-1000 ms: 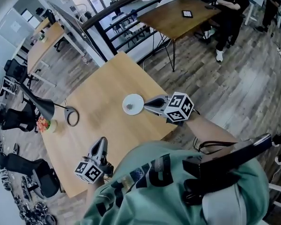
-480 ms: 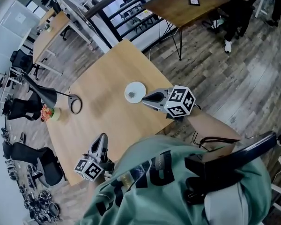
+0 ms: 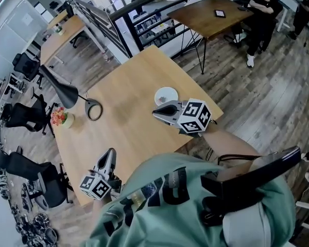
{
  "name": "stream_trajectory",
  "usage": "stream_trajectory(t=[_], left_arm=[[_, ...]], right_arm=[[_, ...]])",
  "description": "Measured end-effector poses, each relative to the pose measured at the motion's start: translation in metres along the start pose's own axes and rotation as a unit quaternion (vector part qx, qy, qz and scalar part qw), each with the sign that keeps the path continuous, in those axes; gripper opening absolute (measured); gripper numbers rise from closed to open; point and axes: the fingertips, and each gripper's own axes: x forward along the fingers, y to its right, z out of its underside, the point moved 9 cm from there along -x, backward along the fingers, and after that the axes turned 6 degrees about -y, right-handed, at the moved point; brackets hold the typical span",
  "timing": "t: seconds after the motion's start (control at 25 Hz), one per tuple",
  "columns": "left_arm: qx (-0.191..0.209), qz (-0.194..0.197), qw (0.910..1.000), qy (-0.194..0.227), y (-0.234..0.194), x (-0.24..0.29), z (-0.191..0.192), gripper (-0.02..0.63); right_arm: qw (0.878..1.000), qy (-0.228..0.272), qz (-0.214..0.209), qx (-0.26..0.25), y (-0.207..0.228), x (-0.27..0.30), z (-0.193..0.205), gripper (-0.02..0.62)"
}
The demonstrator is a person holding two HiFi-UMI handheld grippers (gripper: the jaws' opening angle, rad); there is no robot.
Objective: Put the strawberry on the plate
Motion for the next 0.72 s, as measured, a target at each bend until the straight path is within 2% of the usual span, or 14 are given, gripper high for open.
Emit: stream_trajectory(t=[0.2,0.72], left_arm=[[-0.017,-0.012,0.9995,0.026,-0.02,-0.02,0.003,0.005],[-0.028,-0.008,0.9984,0.049,-0.001,0.002,0.014,0.005]], right_arm=[[1.0,-0.01,-0.002,-0.022,-0.011,0.019,-0.018,0.006],[0.999,-0.022,-0.005,-0.032,0.009,-0.005,-0.02,0.006]])
